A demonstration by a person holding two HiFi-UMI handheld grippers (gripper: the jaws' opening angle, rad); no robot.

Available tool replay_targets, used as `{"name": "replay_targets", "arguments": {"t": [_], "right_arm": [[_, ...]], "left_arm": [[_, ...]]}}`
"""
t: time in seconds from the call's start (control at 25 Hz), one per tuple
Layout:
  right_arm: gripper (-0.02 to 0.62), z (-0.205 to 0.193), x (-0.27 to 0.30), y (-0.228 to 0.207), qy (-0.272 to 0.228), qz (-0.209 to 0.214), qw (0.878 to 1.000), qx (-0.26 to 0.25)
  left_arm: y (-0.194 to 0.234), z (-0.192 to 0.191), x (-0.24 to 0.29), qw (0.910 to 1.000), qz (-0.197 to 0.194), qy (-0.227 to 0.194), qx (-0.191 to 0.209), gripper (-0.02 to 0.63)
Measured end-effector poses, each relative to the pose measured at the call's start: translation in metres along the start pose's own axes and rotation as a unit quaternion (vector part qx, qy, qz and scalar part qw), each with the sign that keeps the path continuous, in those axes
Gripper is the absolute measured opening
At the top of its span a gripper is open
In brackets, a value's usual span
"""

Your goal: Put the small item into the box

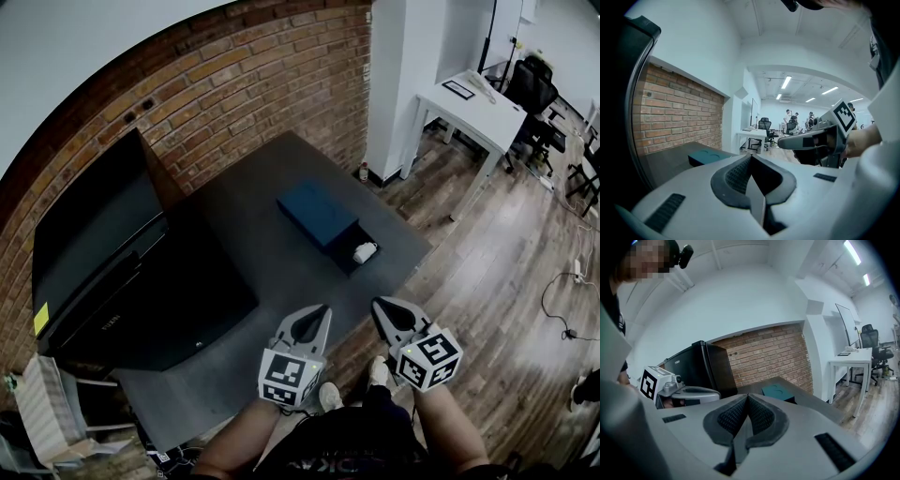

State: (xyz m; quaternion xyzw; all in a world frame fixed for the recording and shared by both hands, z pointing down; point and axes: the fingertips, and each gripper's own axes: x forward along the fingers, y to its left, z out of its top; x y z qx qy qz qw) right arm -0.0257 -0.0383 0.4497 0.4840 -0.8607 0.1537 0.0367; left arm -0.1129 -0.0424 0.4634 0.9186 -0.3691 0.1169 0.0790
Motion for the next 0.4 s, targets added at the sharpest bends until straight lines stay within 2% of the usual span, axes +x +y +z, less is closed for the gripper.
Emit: {"name": "replay_targets", "arguments": {"t": [0.4], "right_arm": [[0.018, -0.0003, -0.0028, 0.0079, -0.002, 0.000, 1.000, -0.002]], "left_arm": [[0.0002, -0.0012, -0.0091, 1.0000, 0.002, -0.003, 0.003, 0.034]]}}
